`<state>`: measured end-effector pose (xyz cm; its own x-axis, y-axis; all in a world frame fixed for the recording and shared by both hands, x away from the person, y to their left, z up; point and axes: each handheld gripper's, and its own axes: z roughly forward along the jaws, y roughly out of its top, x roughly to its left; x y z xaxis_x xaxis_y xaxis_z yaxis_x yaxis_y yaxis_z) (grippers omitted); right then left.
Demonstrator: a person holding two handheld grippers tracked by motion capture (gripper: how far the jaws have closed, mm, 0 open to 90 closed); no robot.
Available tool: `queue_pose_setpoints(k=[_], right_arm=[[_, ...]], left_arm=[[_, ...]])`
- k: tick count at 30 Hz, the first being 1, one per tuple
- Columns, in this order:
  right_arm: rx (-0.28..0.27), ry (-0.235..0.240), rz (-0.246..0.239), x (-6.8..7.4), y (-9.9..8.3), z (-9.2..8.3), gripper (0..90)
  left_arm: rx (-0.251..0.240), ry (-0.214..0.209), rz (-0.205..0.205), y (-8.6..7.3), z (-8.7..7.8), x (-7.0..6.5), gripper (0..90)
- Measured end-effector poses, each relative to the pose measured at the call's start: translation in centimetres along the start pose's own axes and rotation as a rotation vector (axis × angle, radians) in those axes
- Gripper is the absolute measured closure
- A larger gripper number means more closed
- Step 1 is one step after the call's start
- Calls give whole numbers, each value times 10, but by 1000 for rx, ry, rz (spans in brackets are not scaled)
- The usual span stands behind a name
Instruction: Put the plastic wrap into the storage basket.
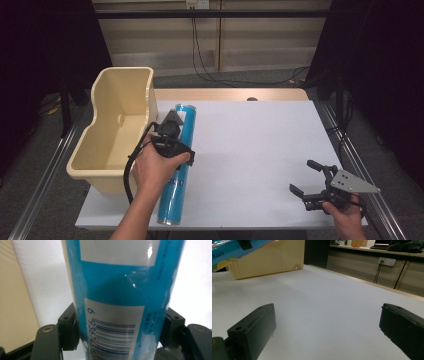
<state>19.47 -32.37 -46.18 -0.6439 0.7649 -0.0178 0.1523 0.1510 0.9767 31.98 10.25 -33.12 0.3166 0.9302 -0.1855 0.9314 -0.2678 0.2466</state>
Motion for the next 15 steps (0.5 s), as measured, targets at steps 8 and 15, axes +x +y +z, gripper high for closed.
queue_pose_setpoints(k=[8,15], right_arm=[[-6,-1,7,0,0,0,2],[-6,-5,5,0,0,0,2]], left_arm=[[4,-7,-17,3,-19,8,323],[20,0,-34,3,-38,16,323]])
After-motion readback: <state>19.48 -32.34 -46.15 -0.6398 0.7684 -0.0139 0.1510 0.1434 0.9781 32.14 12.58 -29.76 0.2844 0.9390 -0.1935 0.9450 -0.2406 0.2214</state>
